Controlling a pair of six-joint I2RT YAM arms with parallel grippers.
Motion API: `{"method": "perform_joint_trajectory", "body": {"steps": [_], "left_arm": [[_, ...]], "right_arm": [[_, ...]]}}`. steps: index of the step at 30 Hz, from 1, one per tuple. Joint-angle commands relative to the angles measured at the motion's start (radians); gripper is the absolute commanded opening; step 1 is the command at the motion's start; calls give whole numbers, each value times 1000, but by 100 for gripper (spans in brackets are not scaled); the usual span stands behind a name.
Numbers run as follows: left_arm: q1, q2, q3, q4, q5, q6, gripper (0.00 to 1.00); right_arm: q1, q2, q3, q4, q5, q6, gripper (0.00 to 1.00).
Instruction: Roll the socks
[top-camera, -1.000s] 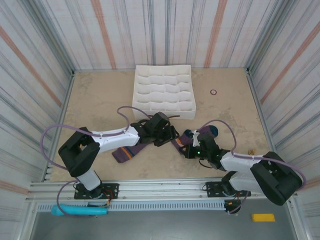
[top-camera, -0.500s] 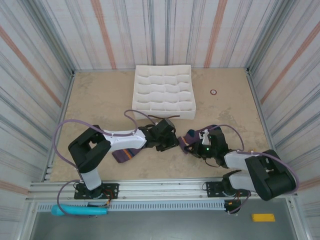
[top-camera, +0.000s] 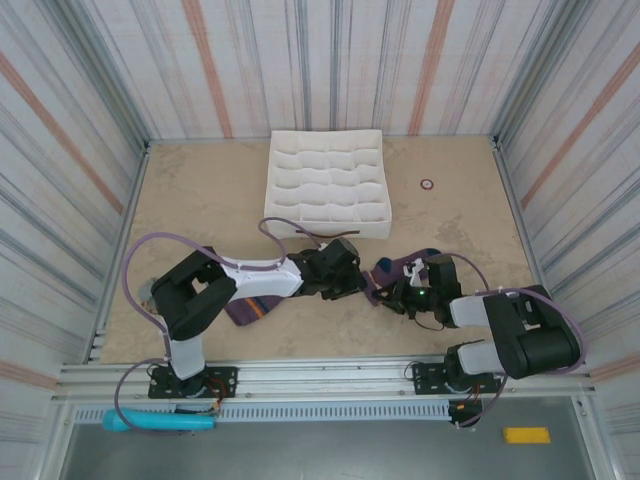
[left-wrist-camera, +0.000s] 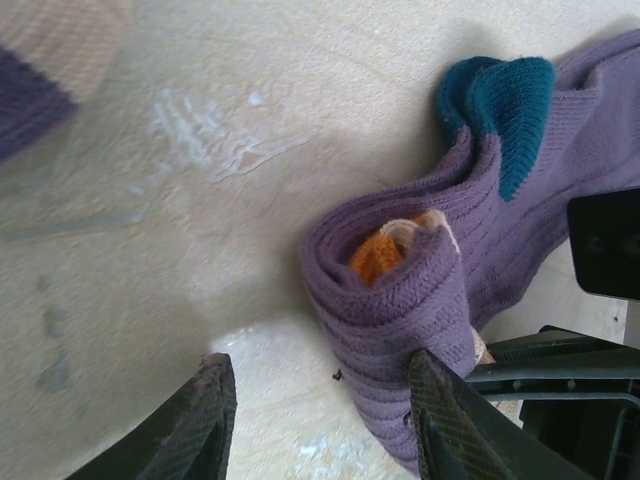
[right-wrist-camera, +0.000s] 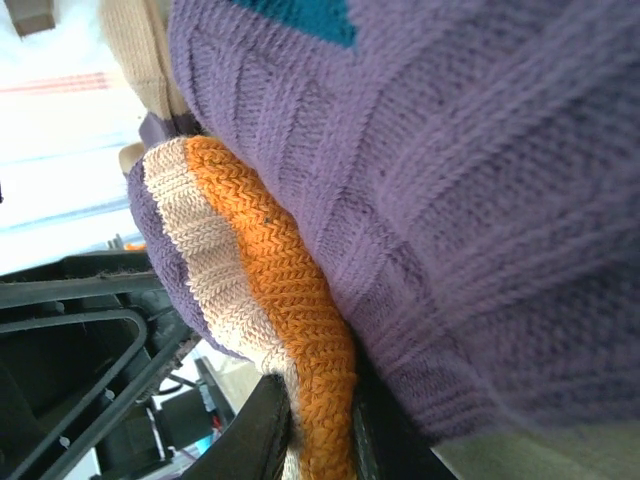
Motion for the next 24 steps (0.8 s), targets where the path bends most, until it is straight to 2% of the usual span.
{"method": "perform_joint_trajectory", "body": {"steps": [1, 7, 16, 22, 24], "left_arm": [[-7, 29, 25, 26, -37, 29, 49], [-9, 67, 59, 9, -57, 36, 48], [-9, 127, 82, 23, -30, -16, 44], [-9, 147, 97, -7, -38, -72, 33], [-10, 153, 117, -59, -60, -90, 25]], "right_arm": [[-26, 46, -23, -135, 75, 35, 0], [-50, 101, -19, -82, 44, 48, 0], [-66, 149, -19, -24, 17, 72, 0], [-67, 150, -16, -26, 8, 73, 0], [-67, 143, -13, -32, 8, 67, 0]]}}
